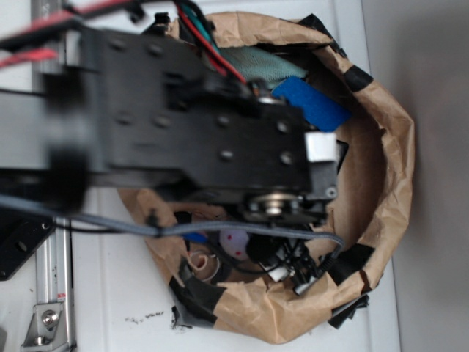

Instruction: Grab the gray animal.

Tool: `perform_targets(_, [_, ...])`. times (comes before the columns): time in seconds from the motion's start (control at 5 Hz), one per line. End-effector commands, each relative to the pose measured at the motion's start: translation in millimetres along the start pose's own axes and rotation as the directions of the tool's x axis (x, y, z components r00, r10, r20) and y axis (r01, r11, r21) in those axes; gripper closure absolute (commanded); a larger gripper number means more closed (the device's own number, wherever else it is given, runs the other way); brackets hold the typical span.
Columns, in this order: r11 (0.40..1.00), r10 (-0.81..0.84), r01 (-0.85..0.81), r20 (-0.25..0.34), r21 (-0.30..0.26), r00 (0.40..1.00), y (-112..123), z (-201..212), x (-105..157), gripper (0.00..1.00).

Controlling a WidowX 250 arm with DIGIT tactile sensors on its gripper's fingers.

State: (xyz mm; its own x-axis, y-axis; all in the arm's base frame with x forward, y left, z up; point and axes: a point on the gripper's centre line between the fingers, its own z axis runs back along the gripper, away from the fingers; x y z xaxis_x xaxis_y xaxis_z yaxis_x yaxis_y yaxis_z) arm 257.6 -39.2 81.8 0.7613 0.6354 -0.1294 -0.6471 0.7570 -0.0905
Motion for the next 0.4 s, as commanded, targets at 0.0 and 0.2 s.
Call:
perform_targets(0.0, [0.994,-0.097,0.099,-0.044,0.04,0.994,-7,-52,-29,0.0])
perform_targets(0.2, [0.975,-0.212,0.21,0.015,0.07,0.977,-3,-72,-40,0.99])
